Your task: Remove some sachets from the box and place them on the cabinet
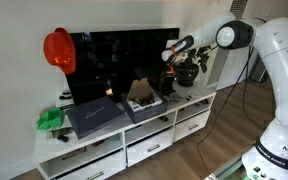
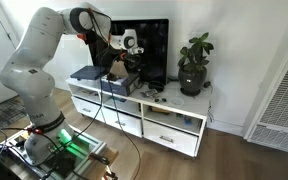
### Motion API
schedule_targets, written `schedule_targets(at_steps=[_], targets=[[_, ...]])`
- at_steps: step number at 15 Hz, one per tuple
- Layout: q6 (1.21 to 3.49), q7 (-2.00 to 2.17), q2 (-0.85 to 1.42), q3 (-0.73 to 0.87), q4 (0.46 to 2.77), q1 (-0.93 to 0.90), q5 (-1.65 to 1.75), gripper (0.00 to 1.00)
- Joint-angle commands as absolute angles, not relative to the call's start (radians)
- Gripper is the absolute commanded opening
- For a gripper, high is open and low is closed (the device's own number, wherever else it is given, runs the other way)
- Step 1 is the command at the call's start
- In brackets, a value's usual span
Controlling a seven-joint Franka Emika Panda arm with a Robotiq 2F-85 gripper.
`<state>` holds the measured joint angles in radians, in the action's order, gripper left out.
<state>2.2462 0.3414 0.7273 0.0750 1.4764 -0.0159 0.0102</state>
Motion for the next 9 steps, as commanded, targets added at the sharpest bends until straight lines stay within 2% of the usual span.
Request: schedule_targets(at_steps=[1,6,7,9], targets=[[2.289,0.341,0.51,0.072,1.714,-0.047,0.004,1.0],[2.201,0.294,0.31,0.046,1.88,-0.09,0.042,1.0],[2.224,0.332,0.411,0.053,1.77,-0.077,0.023,1.0],[2.2,0.319,0.351,0.041,1.824,-0.086,0.029,1.0]])
